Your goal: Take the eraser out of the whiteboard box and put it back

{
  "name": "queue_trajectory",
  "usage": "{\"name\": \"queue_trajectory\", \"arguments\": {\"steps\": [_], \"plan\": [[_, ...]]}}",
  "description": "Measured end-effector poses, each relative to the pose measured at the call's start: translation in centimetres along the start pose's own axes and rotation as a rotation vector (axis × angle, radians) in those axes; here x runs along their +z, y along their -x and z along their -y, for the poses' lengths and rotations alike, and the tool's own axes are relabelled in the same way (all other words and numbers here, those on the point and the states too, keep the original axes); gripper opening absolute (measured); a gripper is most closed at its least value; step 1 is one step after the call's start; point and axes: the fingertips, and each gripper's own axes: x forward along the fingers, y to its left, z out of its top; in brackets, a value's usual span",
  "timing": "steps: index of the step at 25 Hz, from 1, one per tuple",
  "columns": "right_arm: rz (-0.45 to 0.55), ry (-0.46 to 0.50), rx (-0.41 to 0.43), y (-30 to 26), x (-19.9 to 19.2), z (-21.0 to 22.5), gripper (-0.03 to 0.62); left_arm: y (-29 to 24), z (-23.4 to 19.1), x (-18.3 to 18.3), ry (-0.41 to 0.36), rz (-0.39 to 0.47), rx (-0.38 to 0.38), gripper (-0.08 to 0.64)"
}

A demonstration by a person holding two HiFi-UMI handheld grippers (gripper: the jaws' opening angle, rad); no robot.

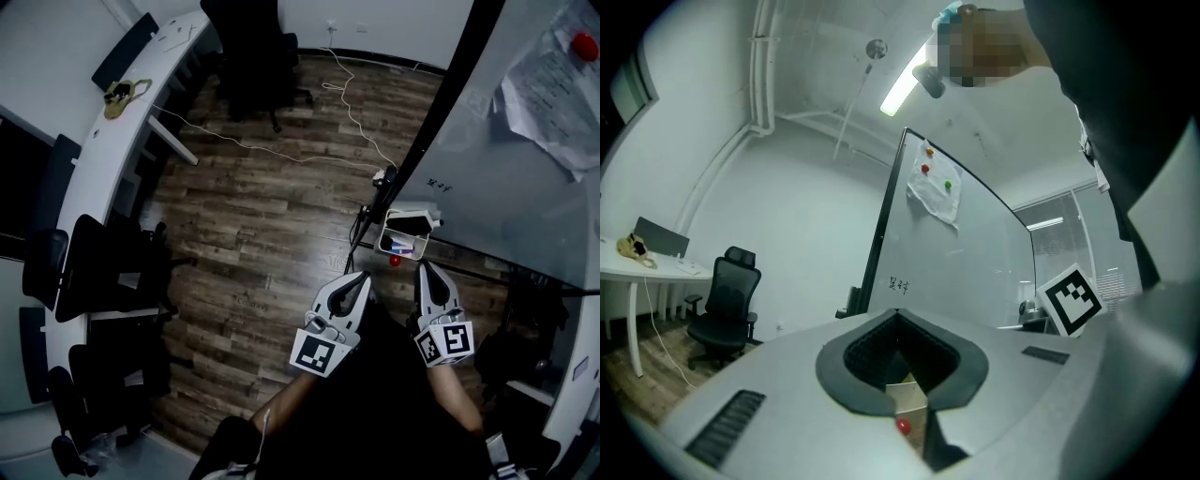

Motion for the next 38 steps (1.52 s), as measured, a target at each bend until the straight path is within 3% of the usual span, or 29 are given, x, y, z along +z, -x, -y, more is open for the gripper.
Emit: {"name": "queue_trajectory", "arguments": {"steps": [14,24,38], "plan": [[0.039,-0.014,-0.065,10.2,0.4,-4.0,0.015,6.4,5.7,0.9,0.008,0.003,-0.085,0.006],[0.061,-0.038,-0.035,14.5,0.3,-2.8,0.014,6.9,9.1,-0.6,-0.01,-0.053,-0.043,0.006],[0.056,-0.042,-0.02,17.4,-0.5,-0.4,0.014,5.3,12.3,-0.9,-0.029,-0.032,-0.057,0.006]]}}
